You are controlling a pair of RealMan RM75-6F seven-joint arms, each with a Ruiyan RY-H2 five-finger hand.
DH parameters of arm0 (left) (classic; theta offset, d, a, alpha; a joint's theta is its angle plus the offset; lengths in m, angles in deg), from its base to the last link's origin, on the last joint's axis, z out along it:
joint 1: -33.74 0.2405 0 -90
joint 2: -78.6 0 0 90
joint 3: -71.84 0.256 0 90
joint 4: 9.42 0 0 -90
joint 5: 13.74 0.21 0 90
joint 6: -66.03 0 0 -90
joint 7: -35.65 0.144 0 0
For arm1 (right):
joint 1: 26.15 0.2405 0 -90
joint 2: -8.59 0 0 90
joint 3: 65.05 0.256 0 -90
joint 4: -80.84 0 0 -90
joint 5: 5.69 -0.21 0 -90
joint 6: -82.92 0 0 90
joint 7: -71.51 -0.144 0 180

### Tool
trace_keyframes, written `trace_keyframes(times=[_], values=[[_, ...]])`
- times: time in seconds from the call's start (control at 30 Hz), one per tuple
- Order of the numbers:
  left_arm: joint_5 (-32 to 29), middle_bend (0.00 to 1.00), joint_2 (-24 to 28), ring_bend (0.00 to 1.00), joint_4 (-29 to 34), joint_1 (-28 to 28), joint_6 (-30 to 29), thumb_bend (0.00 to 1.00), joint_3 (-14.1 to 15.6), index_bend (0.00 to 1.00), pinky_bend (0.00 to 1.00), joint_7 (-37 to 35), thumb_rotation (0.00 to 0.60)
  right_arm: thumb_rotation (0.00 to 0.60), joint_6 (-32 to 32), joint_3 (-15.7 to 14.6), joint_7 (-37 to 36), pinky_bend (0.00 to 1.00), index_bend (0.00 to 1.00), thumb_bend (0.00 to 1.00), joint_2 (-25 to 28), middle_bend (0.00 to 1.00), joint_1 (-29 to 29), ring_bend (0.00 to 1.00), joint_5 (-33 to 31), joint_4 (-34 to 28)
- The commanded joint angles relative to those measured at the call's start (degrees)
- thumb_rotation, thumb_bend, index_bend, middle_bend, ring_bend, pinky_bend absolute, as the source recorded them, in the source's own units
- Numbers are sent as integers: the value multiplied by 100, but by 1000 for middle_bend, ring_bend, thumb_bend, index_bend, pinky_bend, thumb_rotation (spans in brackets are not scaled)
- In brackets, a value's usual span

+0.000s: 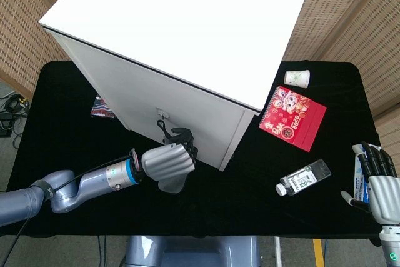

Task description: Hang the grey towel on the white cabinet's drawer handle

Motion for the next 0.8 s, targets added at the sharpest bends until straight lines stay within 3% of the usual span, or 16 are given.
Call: trace_keyframes(times=[0.03, 0.5, 0.6, 0.7, 0.8], values=[[-28, 853, 1, 730, -44, 21, -8, 266, 15, 803, 625, 1, 600, 600, -1, -5, 10, 0, 0, 86, -2, 0, 1, 0, 14, -2], [12, 838, -35, 715, -284, 172, -187, 248, 230, 781, 610, -78, 600, 600, 7, -7, 28, 0, 0, 87, -16, 0, 6, 0, 18, -6], [101, 786, -25, 668, -339, 199, -302, 159, 260, 663, 554, -64, 600, 600, 15, -10, 44, 0, 0, 86, -25, 0, 10, 0, 21, -2], [209, 659, 55, 563, -343, 289, -489, 57, 314, 451, 470, -34, 600, 600, 32, -16, 72, 0, 0, 86, -37, 0, 19, 0, 27, -2], [337, 524, 101, 448, -375, 344, -641, 32, 353, 253, 390, 11, 600, 600, 31, -20, 96, 0, 0, 86, -46, 0, 20, 0, 36, 0]])
